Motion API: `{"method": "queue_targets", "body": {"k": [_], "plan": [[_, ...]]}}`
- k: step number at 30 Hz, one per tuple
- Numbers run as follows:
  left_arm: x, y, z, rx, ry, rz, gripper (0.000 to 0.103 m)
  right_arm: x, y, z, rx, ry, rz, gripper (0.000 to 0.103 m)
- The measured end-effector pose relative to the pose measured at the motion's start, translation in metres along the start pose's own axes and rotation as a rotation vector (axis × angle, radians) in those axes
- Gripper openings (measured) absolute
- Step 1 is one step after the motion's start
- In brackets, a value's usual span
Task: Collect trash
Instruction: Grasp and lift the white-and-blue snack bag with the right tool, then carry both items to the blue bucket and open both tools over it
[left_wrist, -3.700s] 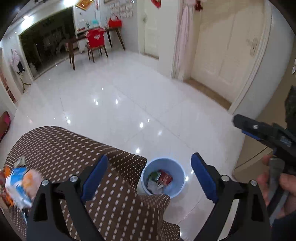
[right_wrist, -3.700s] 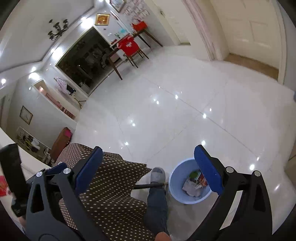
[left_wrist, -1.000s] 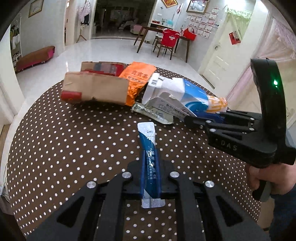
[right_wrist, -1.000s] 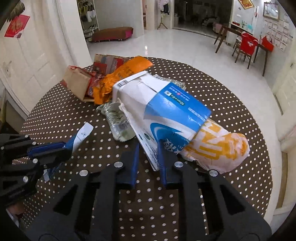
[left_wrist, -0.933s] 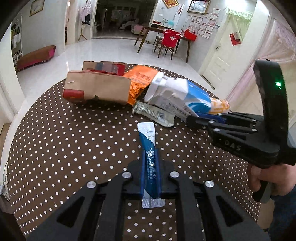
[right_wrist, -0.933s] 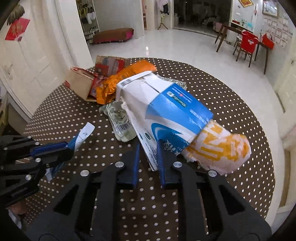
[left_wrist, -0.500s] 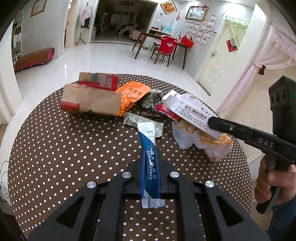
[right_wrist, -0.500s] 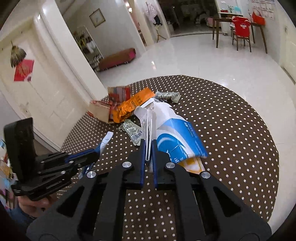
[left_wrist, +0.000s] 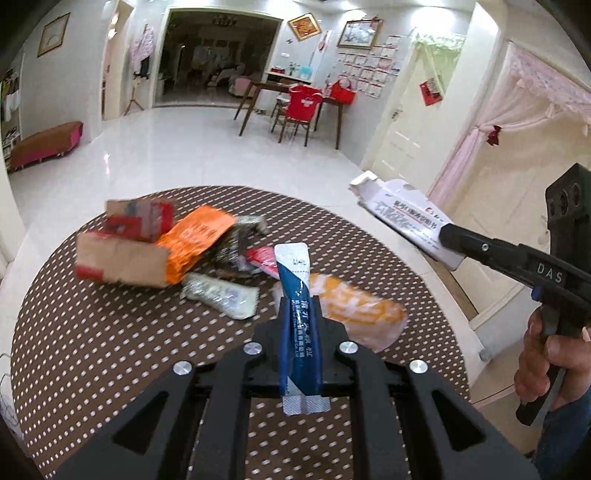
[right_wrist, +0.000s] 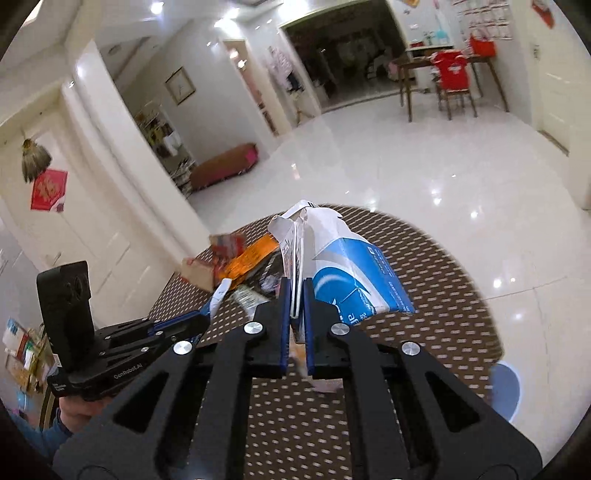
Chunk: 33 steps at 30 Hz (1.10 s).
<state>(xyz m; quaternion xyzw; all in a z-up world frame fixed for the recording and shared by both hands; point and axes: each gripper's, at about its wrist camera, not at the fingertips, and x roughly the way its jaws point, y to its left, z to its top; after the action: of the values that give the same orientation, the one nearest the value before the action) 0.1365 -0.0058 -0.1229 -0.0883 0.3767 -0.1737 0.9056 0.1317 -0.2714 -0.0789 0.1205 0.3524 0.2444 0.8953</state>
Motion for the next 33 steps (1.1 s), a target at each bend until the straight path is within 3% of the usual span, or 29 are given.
{"method": "queue_targets", "body": {"k": [10, 24, 25, 26, 27, 28, 31, 33], "plan": [[0.024, -0.059, 0.014, 0.078, 0.018, -0.082, 0.010, -0.064, -0.107, -0.015, 0.187, -0.042, -0.186, 0.007], [0.086, -0.150, 0.015, 0.196, 0.121, -0.191, 0.010, -0.023, -0.262, -0.094, 0.538, 0.133, -0.351, 0.009], [0.093, -0.160, 0.016, 0.209, 0.132, -0.202, 0.010, -0.024, -0.267, -0.097, 0.550, 0.133, -0.355, 0.012], [0.096, -0.164, 0.015, 0.216, 0.138, -0.208, 0.010, -0.027, -0.274, -0.101, 0.576, 0.128, -0.360, 0.032], [0.101, -0.171, 0.014, 0.226, 0.146, -0.217, 0.010, -0.030, -0.278, -0.103, 0.591, 0.119, -0.366, 0.067], [0.106, -0.178, 0.013, 0.235, 0.155, -0.226, 0.010, -0.032, -0.278, -0.104, 0.599, 0.105, -0.371, 0.074], [0.123, -0.201, 0.011, 0.264, 0.184, -0.258, 0.010, -0.050, -0.279, -0.102, 0.609, 0.057, -0.368, 0.076], [0.137, -0.220, 0.011, 0.289, 0.204, -0.284, 0.010, -0.066, -0.278, -0.101, 0.602, 0.022, -0.392, 0.086]]}}
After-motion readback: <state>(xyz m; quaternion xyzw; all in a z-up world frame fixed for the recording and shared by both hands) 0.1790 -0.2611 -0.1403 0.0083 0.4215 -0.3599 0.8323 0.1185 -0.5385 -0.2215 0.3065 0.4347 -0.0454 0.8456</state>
